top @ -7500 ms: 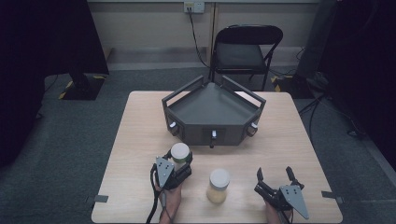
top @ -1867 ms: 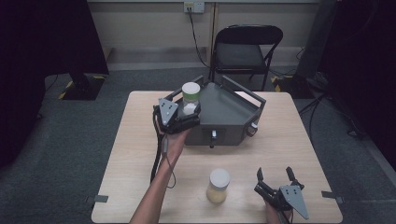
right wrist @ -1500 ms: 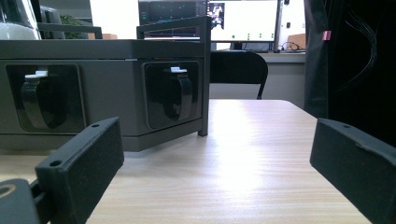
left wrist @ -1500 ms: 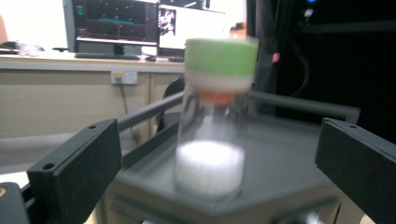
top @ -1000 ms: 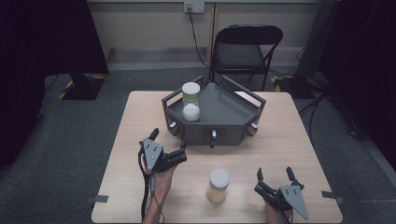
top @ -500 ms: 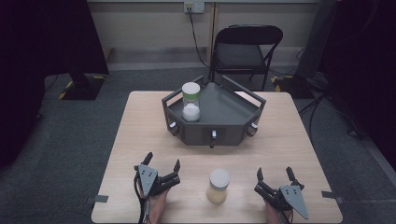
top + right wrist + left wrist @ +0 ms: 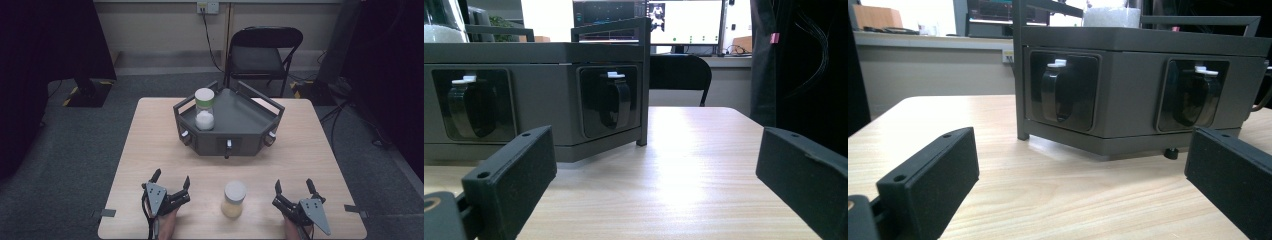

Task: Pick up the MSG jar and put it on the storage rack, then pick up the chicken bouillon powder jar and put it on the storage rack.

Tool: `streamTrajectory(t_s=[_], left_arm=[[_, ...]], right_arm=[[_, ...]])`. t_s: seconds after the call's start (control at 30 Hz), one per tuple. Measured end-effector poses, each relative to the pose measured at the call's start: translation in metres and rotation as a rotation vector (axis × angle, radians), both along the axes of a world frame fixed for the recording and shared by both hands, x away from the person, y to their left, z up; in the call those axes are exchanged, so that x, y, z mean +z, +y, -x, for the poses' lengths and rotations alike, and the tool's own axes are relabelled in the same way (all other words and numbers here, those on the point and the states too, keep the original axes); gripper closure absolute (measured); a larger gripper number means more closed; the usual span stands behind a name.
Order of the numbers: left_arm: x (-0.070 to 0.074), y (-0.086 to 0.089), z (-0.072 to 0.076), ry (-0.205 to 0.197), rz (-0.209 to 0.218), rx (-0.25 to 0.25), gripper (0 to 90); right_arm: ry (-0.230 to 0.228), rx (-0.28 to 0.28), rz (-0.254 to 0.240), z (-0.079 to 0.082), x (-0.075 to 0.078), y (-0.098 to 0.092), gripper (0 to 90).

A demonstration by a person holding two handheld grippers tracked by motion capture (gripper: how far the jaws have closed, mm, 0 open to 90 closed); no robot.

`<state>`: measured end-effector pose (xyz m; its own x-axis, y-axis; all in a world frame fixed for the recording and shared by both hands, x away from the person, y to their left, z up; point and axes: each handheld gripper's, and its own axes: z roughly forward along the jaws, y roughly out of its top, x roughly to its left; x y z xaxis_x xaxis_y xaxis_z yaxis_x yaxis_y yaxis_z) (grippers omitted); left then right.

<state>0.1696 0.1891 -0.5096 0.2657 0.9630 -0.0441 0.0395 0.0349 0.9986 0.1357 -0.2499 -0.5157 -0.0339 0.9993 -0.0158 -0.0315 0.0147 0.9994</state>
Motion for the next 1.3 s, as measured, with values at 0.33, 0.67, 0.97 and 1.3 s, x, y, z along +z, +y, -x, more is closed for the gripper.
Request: streamTrajectory(t_s=[0.33, 0.67, 0.97, 1.3], left_arm=[[-0.0084, -0.0084, 0.0066, -0.055, -0.024, 0.039, 0.3], [-0.0074, -0.0077, 0.0058, -0.051, -0.031, 0.031, 0.3], [-0.0091, -0.0072, 0.0070, -0.058, -0.021, 0.035, 0.3], [-0.0089, -0.0071, 0.0069, -0.057, -0.022, 0.034, 0.3]], right_arm=[[0.000, 0.000, 0.000, 0.0001, -0.0001, 0.0000, 1.2], [0.000, -0.002, 0.000, 0.0001, -0.0001, 0.0004, 1.2], [0.000, -0.002, 0.001, 0.0001, -0.0001, 0.0003, 1.2], [0.000, -0.002, 0.000, 0.0001, -0.0001, 0.0003, 1.2]])
